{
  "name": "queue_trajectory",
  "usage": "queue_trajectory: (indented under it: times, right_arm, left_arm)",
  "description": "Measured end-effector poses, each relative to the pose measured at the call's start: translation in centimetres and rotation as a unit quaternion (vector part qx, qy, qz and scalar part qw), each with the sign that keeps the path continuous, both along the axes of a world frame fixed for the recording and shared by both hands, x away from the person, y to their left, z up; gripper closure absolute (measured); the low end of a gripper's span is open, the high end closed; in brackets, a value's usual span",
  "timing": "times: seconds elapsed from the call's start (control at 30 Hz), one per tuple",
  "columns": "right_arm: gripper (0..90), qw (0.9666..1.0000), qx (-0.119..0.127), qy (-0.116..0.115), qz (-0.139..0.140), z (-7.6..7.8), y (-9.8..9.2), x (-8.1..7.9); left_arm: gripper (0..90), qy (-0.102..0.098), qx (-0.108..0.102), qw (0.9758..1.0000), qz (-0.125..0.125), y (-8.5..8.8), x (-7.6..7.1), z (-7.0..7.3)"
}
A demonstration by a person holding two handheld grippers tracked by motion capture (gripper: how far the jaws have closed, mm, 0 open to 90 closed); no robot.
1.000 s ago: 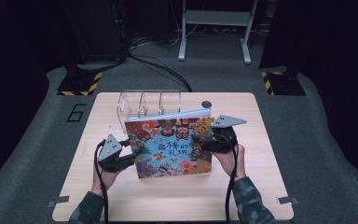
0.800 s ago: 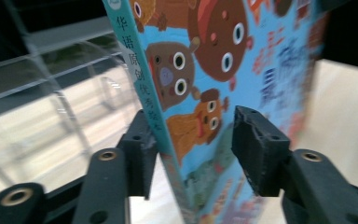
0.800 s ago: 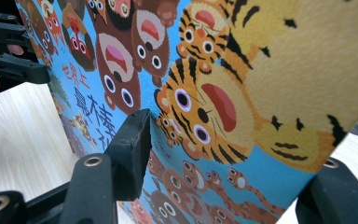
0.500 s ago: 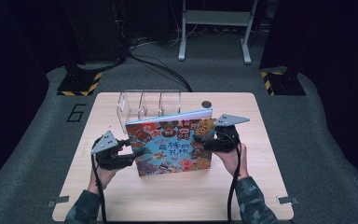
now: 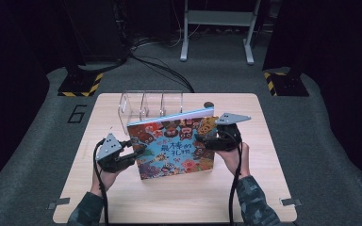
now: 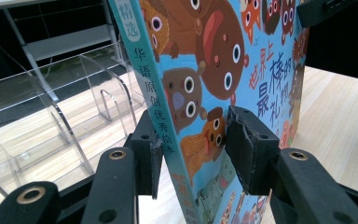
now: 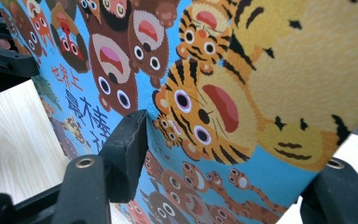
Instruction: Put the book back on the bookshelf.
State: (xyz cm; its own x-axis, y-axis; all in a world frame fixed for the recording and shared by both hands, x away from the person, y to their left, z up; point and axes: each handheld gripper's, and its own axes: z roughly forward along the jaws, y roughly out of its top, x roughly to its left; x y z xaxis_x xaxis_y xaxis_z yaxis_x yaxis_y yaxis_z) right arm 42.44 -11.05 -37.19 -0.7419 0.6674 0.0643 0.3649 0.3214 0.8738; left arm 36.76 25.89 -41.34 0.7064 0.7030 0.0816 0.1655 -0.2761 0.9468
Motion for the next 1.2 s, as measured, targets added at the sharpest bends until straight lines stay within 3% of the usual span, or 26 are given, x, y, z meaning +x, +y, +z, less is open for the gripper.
queue_trajectory:
  times: [0.1,0.17,0.23,0.3,0.5,0.57,0.63,0.83,1.03,1.2]
  right_arm:
    - [38.2,1.0000,-0.004,0.004,0.005,0.1,0.1,0.2]
    - [38.1,0.9999,-0.009,0.006,0.013,0.1,0.2,0.3]
    - [34.2,0.9998,-0.014,0.003,0.013,0.1,0.3,0.2]
    - [32.5,0.9996,-0.027,-0.004,0.010,-0.1,0.5,0.1]
    - [33.9,0.9996,-0.023,-0.001,0.013,-0.1,0.4,0.2]
    - [30.2,0.9997,-0.021,-0.002,0.015,-0.2,0.5,0.1]
    - [25.3,0.9997,-0.014,0.007,0.019,-0.2,0.5,0.2]
    - [18.8,0.9997,-0.014,0.004,0.018,-0.3,0.4,-0.1]
    - [9.2,0.9999,0.006,0.003,-0.012,-0.4,-1.1,-0.4]
    - [6.3,0.9995,0.009,0.008,-0.030,-0.3,-1.1,0.2]
  left_arm:
    - [58.0,0.006,0.000,1.0000,-0.005,0.2,-0.2,-0.2]
    - [59.2,0.014,-0.022,0.9996,-0.010,0.5,-0.3,-0.5]
    - [56.0,0.033,-0.063,0.9967,-0.039,0.8,-0.3,-0.5]
    - [51.3,0.030,-0.051,0.9973,-0.043,0.6,-0.3,-0.3]
    - [48.1,0.052,-0.055,0.9954,-0.059,0.7,0.4,0.3]
    - [51.9,0.049,-0.054,0.9961,-0.050,0.5,0.5,0.6]
    - [61.3,0.045,-0.049,0.9966,-0.049,0.6,0.4,0.6]
    - [65.1,0.039,-0.046,0.9959,-0.067,0.8,0.3,0.7]
    - [70.2,0.047,-0.040,0.9948,-0.081,1.0,0.1,0.9]
    - [71.8,0.044,-0.049,0.9935,-0.093,1.0,0.1,0.8]
